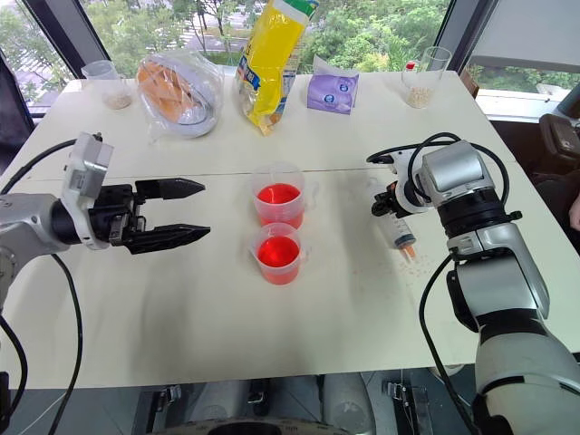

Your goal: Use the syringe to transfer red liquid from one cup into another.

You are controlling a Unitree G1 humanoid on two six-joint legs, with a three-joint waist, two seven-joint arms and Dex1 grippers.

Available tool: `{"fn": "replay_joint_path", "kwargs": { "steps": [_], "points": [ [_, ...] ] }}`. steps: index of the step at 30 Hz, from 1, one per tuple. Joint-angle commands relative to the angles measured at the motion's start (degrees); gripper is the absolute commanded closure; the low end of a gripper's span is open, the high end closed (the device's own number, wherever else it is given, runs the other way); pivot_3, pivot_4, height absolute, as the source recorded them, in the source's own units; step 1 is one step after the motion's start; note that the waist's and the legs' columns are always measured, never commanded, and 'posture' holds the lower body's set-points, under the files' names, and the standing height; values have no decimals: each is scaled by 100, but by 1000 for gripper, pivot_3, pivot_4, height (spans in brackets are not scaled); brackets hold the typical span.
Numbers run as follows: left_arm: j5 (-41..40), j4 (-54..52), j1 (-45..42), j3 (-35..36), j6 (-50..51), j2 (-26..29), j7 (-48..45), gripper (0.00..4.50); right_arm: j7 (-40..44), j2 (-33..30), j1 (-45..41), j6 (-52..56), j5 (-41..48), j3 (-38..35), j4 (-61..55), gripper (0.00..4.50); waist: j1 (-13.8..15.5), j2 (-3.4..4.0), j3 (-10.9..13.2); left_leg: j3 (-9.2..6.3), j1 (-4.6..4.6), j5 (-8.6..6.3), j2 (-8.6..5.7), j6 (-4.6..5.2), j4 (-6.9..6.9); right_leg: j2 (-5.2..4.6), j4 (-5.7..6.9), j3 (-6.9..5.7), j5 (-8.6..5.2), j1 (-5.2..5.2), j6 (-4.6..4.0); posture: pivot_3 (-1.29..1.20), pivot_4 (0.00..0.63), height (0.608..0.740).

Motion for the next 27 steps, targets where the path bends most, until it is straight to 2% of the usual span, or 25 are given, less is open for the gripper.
{"fn": "replay_joint_path", "kwargs": {
  "steps": [1, 4, 6, 8, 13, 16, 20, 27],
  "points": [
    [-7, -1, -95, 143, -99, 35, -40, 0, 66, -34, -88, 223, 57, -186, -398, 3092, 2, 1, 0, 0, 0, 0, 0, 0, 0, 0, 0, 0, 0, 0, 0, 0, 150, 740],
    [61, 82, -166, 81, -152, 47, -101, 0, -6, -101, -281, 183, 123, -601, -900, 3092, 12, 5, 3, 0, -2, 0, 0, 0, 0, 0, 0, 0, 0, -2, 0, 0, 150, 740],
    [117, 192, -298, 18, -176, 47, -155, 0, -36, 83, -460, -206, 412, -1415, -1409, 3092, 16, 7, 4, 0, -3, 0, -1, 0, 0, 0, 0, 0, 0, -4, 0, 0, 150, 740],
    [205, 332, -454, -57, -219, 45, -245, 0, -209, 416, -568, -772, 703, -2245, -1867, 3092, 9, 7, 4, 1, -5, 0, -1, 0, -1, 0, 0, 0, 0, -6, 1, 0, 150, 740],
    [373, 615, -761, -197, -309, 43, -440, 0, -359, 1326, -313, -2146, 1250, -3123, -2891, 3092, 22, 2, 1, -3, -3, 0, 1, -1, -6, 11, 0, -2, 0, -3, 1, 0, 150, 740],
    [443, 733, -904, -233, -314, 41, -527, 0, -580, 1897, -208, -2620, 1400, -3223, -3083, 3092, 13, 3, 2, -1, -3, 1, 3, -2, -6, 10, 1, -1, 0, -2, 1, 0, 150, 740],
    [467, 840, -1051, -216, -286, 74, -599, 0, -361, 2441, 236, -3214, 1697, -3094, -3207, 3092, 19, 3, 2, -1, -3, 2, 3, -4, -5, 5, 1, -1, 1, -2, 1, 0, 150, 740],
    [536, 1012, -1230, -209, -302, 73, -656, 0, -3, 2829, 1296, -4595, 1387, -2487, -2859, 3092, 7, 4, 2, -2, -2, 2, 1, -4, -5, 3, 1, -1, 1, 0, 1, 0, 150, 740]
  ]
}}
